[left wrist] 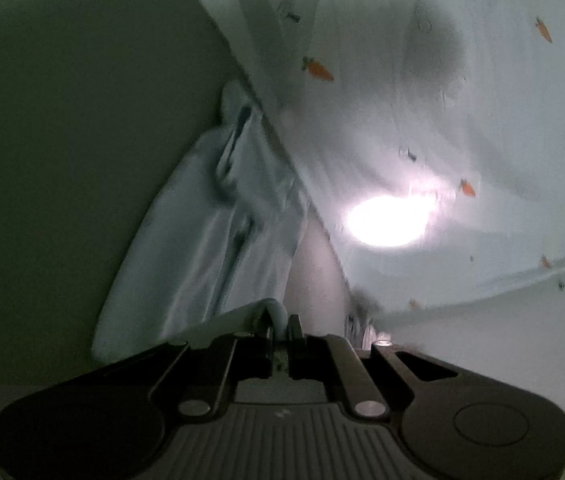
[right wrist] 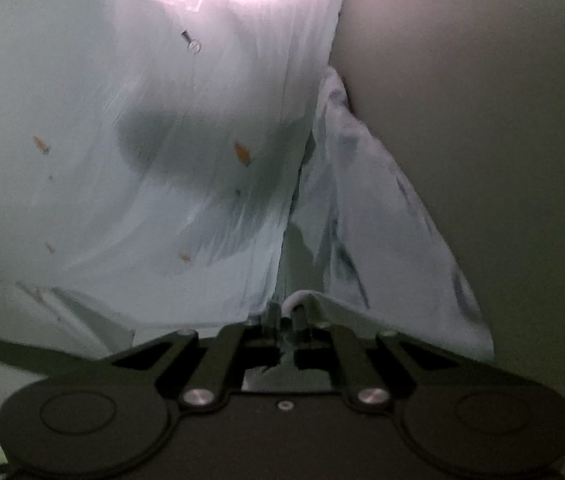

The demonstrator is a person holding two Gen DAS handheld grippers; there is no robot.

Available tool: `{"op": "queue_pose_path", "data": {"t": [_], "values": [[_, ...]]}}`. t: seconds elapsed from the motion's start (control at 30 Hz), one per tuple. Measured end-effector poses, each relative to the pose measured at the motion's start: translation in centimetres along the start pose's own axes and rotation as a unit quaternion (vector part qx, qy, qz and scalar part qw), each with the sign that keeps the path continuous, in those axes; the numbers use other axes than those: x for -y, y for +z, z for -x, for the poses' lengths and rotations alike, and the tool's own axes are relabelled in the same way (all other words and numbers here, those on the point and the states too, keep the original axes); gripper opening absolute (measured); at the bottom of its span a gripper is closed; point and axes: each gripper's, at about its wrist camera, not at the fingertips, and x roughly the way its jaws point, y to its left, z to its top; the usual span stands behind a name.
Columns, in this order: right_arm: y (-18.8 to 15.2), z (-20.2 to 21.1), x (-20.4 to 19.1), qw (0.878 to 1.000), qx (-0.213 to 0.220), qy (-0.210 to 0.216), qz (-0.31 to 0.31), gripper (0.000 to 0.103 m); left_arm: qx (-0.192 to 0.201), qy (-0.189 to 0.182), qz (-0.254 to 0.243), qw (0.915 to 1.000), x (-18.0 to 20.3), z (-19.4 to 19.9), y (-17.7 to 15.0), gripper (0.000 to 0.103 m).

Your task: Fold clothes

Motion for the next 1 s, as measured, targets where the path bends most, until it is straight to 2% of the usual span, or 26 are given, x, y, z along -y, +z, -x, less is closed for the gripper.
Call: {"op": "queue_pose_path", "data": {"t": [0.1,0.2,0.23,0.27,0.3,0.33,0.37,0.4,0.43,0.47,0.5,0.6,0.73,0.87,1.0], "values": [[4.2,-3.6,-0.6,1.0,0.011,-0.012,0.006,0.005,0.008,0.001,-0.012,0.9999,0.7,-4.1,4.8,0.006],[8.3,-8.0,-0.2,0.999,0.017,-0.033,0.007,0.01,0.013,0.042,-0.032,0.9985,0.2,-9.0,9.5,0.008],[9.4,-9.3,0.3,0.998,0.032,-0.053,0.001,0.021,0.014,0.07,-0.04,0.9967,0.0,-10.8,11.1,0.011],[10.4,-10.4,0.8,0.996,0.046,-0.074,-0.006,0.043,0.012,0.108,-0.05,0.9929,-0.4,-12.5,12.3,0.02],[11.0,-10.9,1.2,0.994,0.051,-0.092,-0.013,0.048,0.006,0.139,-0.061,0.9884,-0.7,-13.7,13.1,0.024],[11.6,-11.4,1.6,0.992,0.056,-0.111,-0.02,0.048,0.002,0.159,-0.074,0.9844,-0.9,-14.6,13.7,0.025],[12.2,-11.8,2.0,0.99,0.061,-0.128,-0.026,0.049,0.002,0.169,-0.088,0.9816,-0.8,-14.8,14.0,0.032],[12.0,-11.6,2.0,0.989,0.062,-0.134,-0.018,0.05,0.005,0.175,-0.1,0.9794,-0.7,-14.7,14.1,0.043],[11.9,-11.3,2.1,0.988,0.064,-0.139,-0.011,0.051,0.008,0.18,-0.108,0.9777,-0.7,-14.3,14.1,0.051],[11.3,-10.7,2.2,0.987,0.064,-0.147,-0.005,0.052,0.012,0.183,-0.112,0.9767,-0.7,-13.7,14.0,0.066],[10.6,-10.2,2.4,0.986,0.061,-0.153,-0.004,0.052,0.016,0.185,-0.117,0.9756,-0.8,-13.1,13.8,0.071],[8.0,-8.3,3.2,0.984,0.051,-0.171,-0.005,0.054,0.01,0.201,-0.115,0.9728,-1.5,-11.0,12.8,0.076],[3.6,-5.6,4.0,0.983,0.04,-0.179,-0.02,0.055,-0.007,0.218,-0.08,0.9727,-3.1,-7.6,9.8,0.079],[0.2,-3.5,4.5,0.983,0.044,-0.177,-0.039,0.056,-0.023,0.203,-0.028,0.9784,-4.3,-4.7,6.3,0.08],[-1.9,-2.7,4.9,0.982,0.033,-0.184,-0.041,0.056,-0.037,0.186,0.008,0.9819,-5.0,-3.8,3.7,0.081]]}}
